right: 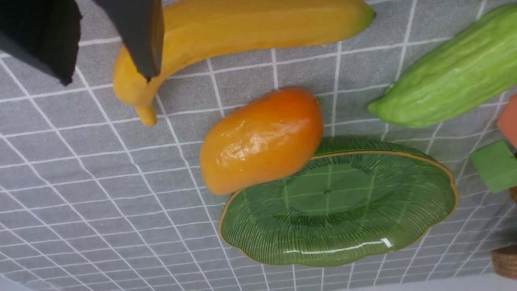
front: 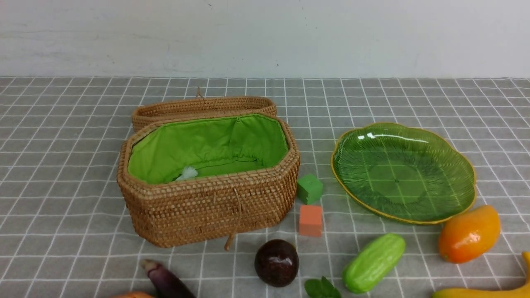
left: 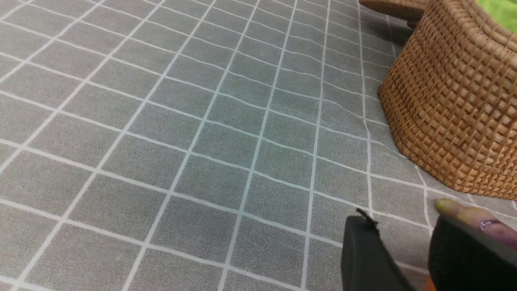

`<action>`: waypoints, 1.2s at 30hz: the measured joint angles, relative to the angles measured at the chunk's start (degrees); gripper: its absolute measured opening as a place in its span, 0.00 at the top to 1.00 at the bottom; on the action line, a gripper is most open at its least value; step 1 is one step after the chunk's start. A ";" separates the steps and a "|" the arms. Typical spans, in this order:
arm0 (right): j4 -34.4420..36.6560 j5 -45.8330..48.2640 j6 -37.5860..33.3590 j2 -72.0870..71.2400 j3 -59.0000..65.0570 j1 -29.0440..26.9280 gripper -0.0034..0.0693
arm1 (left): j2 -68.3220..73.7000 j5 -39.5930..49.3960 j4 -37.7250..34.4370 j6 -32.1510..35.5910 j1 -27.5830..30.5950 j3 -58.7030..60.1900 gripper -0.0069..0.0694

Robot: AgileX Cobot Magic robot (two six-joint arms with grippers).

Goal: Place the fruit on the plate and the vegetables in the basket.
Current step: Grab a potato with your left arm and place it in the basket on the left

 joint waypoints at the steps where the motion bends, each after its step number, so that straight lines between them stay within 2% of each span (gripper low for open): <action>1: 0.00 0.00 0.00 0.00 0.00 0.00 0.62 | 0.00 0.00 0.00 0.00 0.00 0.00 0.60; 6: 0.00 0.00 0.00 0.00 0.00 0.00 0.62 | 0.00 -3.98 0.05 -0.72 0.00 0.08 0.60; 15: 0.00 0.00 0.00 0.00 0.00 0.00 0.62 | 0.00 -35.98 -0.22 -7.86 0.00 0.13 0.60; 16: 0.00 0.00 0.00 0.00 0.00 0.00 0.62 | 0.00 -38.53 -1.22 -9.57 0.00 -0.24 0.60; 19: 0.00 0.00 0.00 0.00 0.00 0.00 0.62 | 0.00 -38.76 -2.98 -13.61 0.00 -2.81 0.60; 20: 0.00 0.00 0.00 0.00 0.00 0.00 0.62 | 0.00 -36.17 -3.80 -16.31 0.00 -7.44 0.60; 23: 0.00 0.00 0.00 0.00 0.00 0.00 0.62 | 0.30 -28.16 -3.78 -16.89 0.00 -18.16 0.60; 26: 0.00 0.00 0.00 0.00 0.00 0.00 0.62 | 3.41 -19.33 -1.29 -14.58 0.00 -31.30 0.60; 30: 0.00 0.00 0.00 0.00 0.00 0.00 0.62 | 10.84 -3.04 2.61 -9.18 0.00 -47.55 0.60; 31: 0.00 0.00 0.00 0.00 0.00 0.00 0.62 | 11.60 -1.22 2.72 -8.80 0.00 -48.16 0.60; 36: 0.00 0.00 0.00 0.00 0.00 0.00 0.62 | 20.61 19.77 4.72 -4.55 0.00 -54.09 0.60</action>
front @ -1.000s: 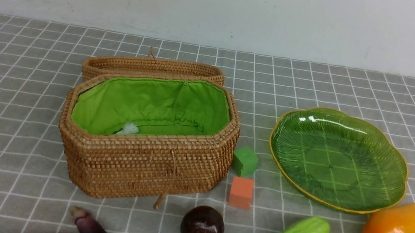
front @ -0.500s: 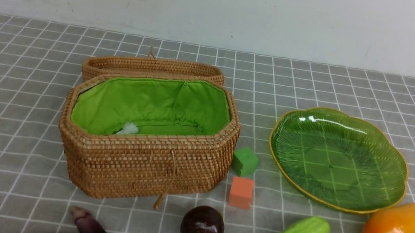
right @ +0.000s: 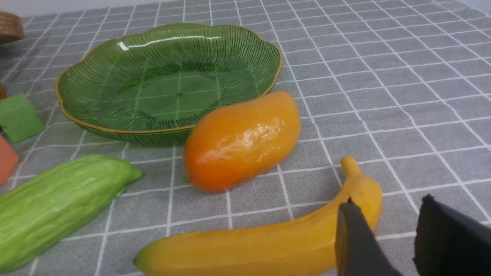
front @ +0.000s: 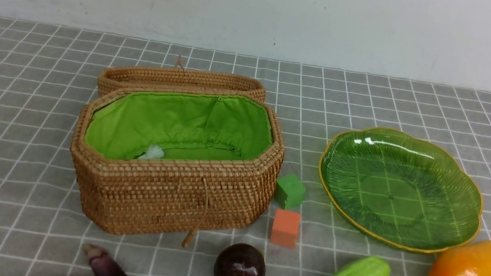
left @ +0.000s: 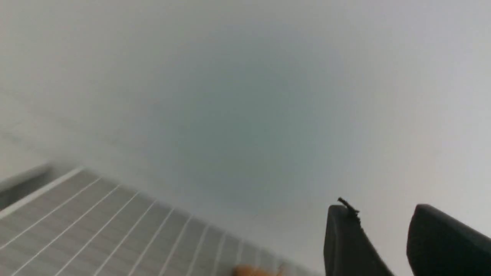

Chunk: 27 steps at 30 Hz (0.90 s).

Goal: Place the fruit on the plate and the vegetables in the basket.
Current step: Grab a potato with your left arm and place it in the basket on the left

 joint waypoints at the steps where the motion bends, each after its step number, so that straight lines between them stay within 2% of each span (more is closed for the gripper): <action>1: 0.00 0.00 0.00 0.00 0.00 0.00 0.62 | 1.51 3.71 0.59 1.12 0.00 0.00 0.60; 3: 0.00 0.00 0.00 0.00 0.00 0.00 0.62 | 4.11 10.28 2.07 3.22 0.00 0.00 0.60; 7: 0.00 0.00 0.00 0.00 0.00 0.00 0.62 | 7.79 15.40 1.92 4.11 0.00 0.00 0.60; 10: 0.00 0.00 0.00 0.00 0.00 0.00 0.62 | 12.54 18.83 -2.81 6.15 -0.79 0.00 0.60; 13: 0.00 0.00 0.00 0.00 0.00 0.00 0.62 | 16.80 20.21 -6.99 14.15 -6.02 0.00 0.60; 14: 0.00 0.00 0.00 0.00 0.00 0.00 0.62 | 17.08 20.31 -7.20 14.77 -6.47 0.00 0.60; 15: 0.00 0.00 0.00 0.00 0.00 0.00 0.62 | 19.71 21.03 -8.61 19.58 -10.19 0.00 0.59; 17: 0.00 0.00 0.00 0.00 0.00 0.00 0.62 | 21.34 21.72 -9.44 21.43 -12.88 0.00 0.58; 20: 0.00 0.00 0.00 0.00 0.00 0.00 0.62 | 28.67 23.22 -11.25 25.41 -20.41 0.00 0.47; 26: 0.00 0.00 0.00 0.00 0.00 0.00 0.62 | 40.10 20.00 -11.53 29.48 -28.27 0.76 0.12; 27: 0.00 0.00 0.00 0.00 0.00 0.00 0.62 | 40.40 19.71 -11.53 29.48 -28.47 0.76 0.11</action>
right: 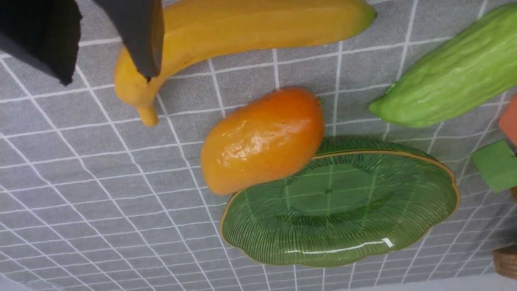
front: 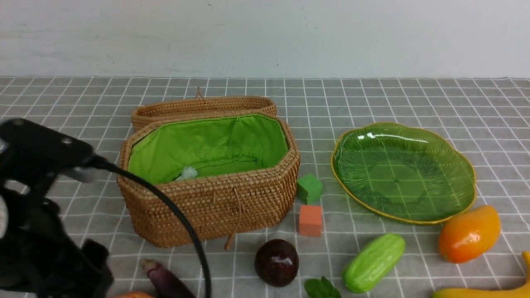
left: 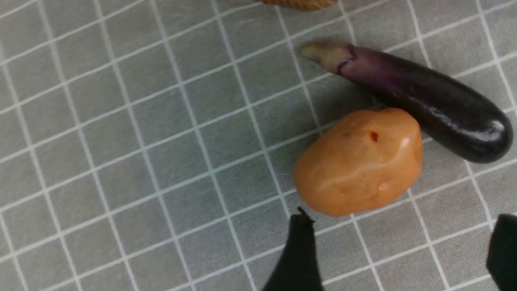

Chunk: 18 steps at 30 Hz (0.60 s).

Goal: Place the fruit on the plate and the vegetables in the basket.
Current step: Grab a potato with your left arm and place it in the basket on the left

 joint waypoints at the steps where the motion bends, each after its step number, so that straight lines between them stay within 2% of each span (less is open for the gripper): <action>1: 0.00 0.00 0.00 0.00 0.00 0.00 0.62 | 1.94 -2.32 0.00 1.97 -1.32 1.44 0.07; 4: 0.00 0.00 0.00 0.00 0.00 0.00 0.62 | 5.13 -8.14 -0.18 8.53 -3.22 6.77 0.03; 10: 0.00 0.00 0.00 0.00 0.00 0.00 0.62 | 6.91 -17.15 0.40 12.56 -3.40 13.89 0.03; 14: 0.00 0.00 0.00 0.00 0.00 0.00 0.62 | 8.30 -25.51 4.26 10.14 -3.40 17.94 0.04; 16: 0.00 0.00 0.00 0.00 0.00 0.00 0.62 | 9.06 -27.01 5.42 8.09 -3.40 18.78 0.04; 18: 0.00 0.00 0.00 0.00 0.00 0.00 0.62 | 11.27 -29.18 9.09 2.75 -3.40 20.58 0.04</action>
